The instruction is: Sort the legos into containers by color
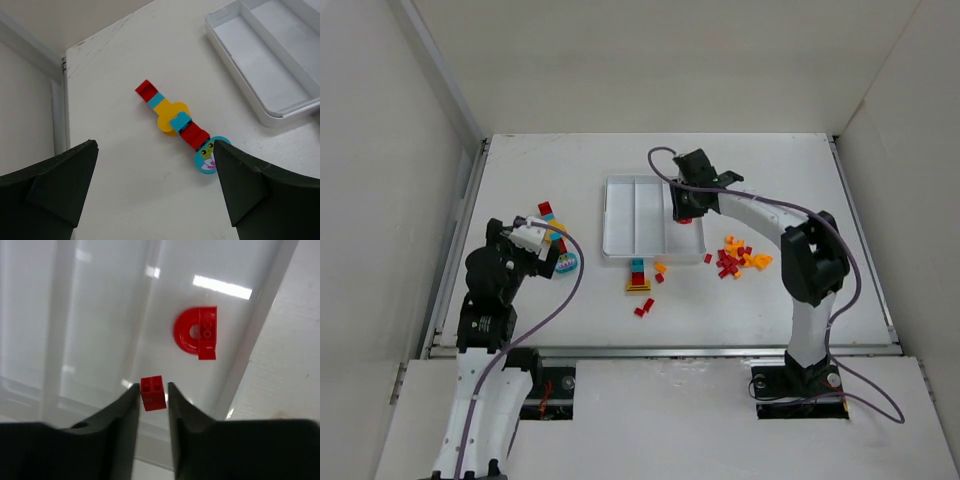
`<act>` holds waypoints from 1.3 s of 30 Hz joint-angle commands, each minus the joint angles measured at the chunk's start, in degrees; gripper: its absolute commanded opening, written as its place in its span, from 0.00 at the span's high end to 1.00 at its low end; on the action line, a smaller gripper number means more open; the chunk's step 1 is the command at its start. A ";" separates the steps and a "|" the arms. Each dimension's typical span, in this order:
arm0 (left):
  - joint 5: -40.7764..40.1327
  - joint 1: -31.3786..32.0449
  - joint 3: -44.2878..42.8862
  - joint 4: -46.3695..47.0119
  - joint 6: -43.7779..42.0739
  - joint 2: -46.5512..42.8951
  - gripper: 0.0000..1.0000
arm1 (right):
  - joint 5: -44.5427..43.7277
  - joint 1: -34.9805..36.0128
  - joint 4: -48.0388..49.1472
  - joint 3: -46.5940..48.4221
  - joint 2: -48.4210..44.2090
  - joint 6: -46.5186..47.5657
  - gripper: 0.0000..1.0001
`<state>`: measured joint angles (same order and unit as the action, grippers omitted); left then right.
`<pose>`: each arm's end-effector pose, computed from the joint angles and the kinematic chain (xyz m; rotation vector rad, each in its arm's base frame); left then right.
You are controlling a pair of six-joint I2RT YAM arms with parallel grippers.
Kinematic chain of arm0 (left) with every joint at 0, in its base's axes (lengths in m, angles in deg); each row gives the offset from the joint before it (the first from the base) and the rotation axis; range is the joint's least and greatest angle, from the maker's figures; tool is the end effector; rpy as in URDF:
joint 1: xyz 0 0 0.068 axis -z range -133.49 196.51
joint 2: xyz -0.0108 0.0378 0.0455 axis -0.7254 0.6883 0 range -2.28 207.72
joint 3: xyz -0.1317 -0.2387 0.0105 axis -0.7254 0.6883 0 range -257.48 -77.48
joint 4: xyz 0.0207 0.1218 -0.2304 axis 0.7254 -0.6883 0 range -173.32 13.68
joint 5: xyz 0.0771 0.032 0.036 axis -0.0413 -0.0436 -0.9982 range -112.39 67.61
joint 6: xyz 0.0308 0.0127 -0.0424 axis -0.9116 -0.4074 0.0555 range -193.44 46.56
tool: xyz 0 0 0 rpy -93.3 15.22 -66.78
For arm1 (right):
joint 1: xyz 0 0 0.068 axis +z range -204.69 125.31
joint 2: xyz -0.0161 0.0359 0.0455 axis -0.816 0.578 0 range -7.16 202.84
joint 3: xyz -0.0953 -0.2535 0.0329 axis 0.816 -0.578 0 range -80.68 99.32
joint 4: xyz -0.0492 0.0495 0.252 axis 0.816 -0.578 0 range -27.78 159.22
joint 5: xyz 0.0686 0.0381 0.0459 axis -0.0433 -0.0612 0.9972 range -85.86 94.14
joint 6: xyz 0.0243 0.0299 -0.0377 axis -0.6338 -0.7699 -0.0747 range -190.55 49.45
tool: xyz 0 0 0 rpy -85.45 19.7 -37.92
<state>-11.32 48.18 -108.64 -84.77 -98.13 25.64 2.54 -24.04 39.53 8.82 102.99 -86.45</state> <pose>0.1361 -0.0109 0.3010 0.5200 1.5785 0.1443 0.3716 0.2190 0.2467 -0.3055 2.4573 0.3211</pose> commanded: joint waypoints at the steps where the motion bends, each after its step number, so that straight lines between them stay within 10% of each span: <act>1: 11.15 -0.27 -3.73 0.46 -5.53 1.86 0.00 | 0.02 0.20 -2.83 1.39 -0.99 -0.18 0.61; 4: 13.28 -0.27 -6.27 -1.39 -8.79 6.52 0.04 | 0.02 -0.51 -2.12 0.25 -3.88 -0.19 0.28; 8: 13.28 -0.27 -9.96 -7.09 -17.65 12.41 0.10 | 3.89 0.10 -2.29 -1.33 -6.78 4.03 0.16; 19: -4.74 0.26 -11.21 -11.42 -19.63 15.59 0.09 | 5.39 16.86 -0.02 -25.59 -21.11 -4.39 0.36; 39: -2.46 0.26 -8.31 -12.47 -12.76 9.43 0.03 | -0.50 27.09 8.42 -26.39 -8.81 0.43 0.36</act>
<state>-13.68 48.29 -117.31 -97.42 -112.34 35.76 3.69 3.04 44.88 -18.07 93.24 -87.46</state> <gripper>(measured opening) 0.968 0.643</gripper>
